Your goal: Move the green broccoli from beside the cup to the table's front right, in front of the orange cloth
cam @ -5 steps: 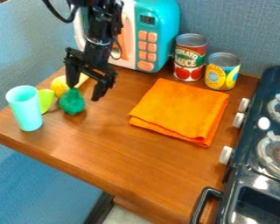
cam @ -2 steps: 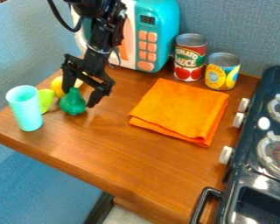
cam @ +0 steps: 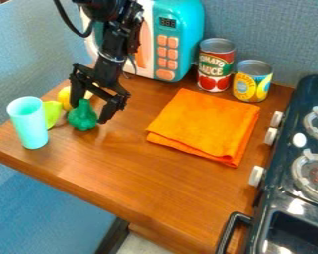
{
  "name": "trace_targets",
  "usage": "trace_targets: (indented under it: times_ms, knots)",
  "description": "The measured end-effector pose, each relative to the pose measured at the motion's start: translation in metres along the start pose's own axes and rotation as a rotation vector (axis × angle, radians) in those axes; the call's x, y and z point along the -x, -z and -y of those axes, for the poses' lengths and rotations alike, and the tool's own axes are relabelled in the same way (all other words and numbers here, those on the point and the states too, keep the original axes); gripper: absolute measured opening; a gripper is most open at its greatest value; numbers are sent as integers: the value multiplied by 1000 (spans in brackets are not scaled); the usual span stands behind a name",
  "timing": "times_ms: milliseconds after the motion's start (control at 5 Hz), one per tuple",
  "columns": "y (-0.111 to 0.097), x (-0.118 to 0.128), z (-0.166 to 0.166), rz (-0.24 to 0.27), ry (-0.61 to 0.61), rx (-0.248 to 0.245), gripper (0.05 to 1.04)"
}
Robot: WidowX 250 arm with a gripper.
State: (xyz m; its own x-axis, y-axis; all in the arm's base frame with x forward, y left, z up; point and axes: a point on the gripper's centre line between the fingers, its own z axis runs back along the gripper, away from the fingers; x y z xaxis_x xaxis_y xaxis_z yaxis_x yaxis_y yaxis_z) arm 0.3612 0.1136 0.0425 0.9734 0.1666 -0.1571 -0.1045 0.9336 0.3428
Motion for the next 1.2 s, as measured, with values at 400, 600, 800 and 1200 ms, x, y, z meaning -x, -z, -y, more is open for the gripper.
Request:
trace_targets:
  times_ms: [400, 600, 800, 1200]
  knots:
    - [2, 8, -7, -55, -3, 19, 680]
    - [-3, 5, -15, -48, -34, 33, 409]
    - [-10, 1, -18, -35, -54, 54, 359]
    - [-18, 16, -10, -9, -40, 158, 359]
